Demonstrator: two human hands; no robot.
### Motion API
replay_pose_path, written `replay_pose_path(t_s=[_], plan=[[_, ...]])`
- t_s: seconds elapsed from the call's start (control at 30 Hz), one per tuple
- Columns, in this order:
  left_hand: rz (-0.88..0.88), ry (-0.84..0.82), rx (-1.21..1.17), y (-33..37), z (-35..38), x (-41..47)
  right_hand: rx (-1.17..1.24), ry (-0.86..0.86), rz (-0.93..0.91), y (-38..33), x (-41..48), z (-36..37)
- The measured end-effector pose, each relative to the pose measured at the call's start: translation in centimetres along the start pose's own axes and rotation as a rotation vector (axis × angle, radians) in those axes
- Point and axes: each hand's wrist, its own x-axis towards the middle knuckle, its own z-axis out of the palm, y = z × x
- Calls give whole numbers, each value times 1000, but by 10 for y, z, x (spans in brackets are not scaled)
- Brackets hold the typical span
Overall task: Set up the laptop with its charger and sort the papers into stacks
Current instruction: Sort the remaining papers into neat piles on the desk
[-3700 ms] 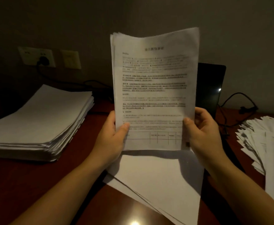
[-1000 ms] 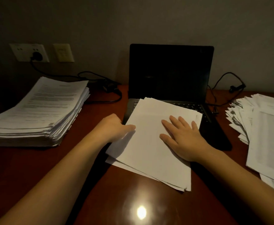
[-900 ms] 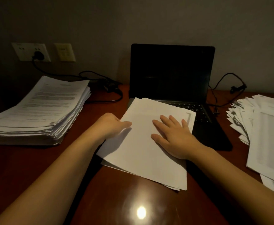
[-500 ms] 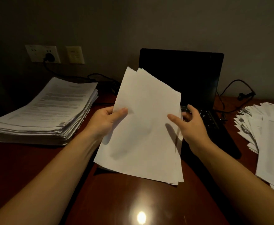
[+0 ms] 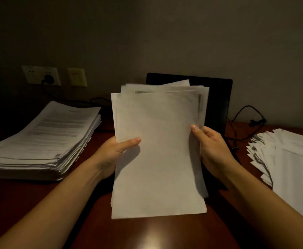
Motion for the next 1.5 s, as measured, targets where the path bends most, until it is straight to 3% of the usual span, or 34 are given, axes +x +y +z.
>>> replay_pose_path(t_s=[0.17, 0.43, 0.73, 0.9, 1.1, 1.3, 1.5], plan=[[165, 54, 106, 18, 16, 7, -249, 3, -149, -17, 3, 9], [529, 218, 265, 74, 37, 19, -257, 98, -438, -72, 26, 8], [426, 350, 162, 20, 46, 9, -218, 130, -279, -25, 18, 10], [476, 338, 161, 17, 50, 2, -166, 175, -318, -28, 18, 13], [281, 286, 258, -19, 35, -2, -217, 77, -139, 3, 12, 16], [291, 403, 400, -3, 6, 7, -297, 51, -189, -2, 17, 34], [252, 522, 485, 40, -31, 20, -222, -36, -165, -19, 28, 68]])
